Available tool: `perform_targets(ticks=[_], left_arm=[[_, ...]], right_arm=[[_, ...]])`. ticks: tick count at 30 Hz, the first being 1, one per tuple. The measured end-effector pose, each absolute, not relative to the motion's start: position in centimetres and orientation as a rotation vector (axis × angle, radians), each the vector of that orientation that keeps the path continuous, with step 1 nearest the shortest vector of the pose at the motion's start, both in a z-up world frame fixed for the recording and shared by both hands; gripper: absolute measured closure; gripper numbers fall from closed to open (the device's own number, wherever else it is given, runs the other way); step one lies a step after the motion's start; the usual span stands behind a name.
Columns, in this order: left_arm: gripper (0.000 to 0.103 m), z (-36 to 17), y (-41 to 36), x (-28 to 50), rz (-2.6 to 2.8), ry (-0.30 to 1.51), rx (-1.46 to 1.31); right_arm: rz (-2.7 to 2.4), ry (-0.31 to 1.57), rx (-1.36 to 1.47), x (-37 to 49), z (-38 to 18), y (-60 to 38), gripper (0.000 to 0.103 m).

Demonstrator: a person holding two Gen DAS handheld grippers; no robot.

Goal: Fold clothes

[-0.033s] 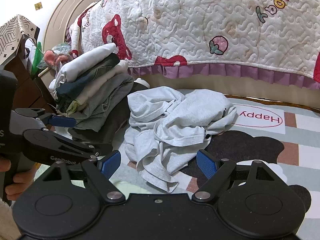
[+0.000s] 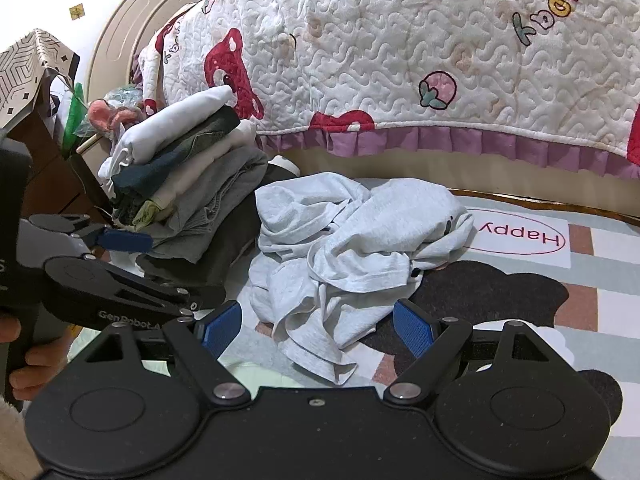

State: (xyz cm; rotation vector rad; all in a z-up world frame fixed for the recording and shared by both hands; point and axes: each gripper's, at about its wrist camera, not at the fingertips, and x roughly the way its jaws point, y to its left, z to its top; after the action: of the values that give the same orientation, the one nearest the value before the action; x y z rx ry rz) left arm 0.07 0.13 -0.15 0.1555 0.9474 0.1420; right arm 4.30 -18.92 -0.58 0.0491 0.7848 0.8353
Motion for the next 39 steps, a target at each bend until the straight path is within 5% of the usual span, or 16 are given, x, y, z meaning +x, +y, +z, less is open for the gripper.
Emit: perform_targets(ticks=[39], left_arm=[[0.000, 0.0, -0.1, 0.0, 0.136, 0.923, 0.150]], right_arm=[[0.800, 0.802, 0.008, 5.2, -1.5, -18.8, 0.016]])
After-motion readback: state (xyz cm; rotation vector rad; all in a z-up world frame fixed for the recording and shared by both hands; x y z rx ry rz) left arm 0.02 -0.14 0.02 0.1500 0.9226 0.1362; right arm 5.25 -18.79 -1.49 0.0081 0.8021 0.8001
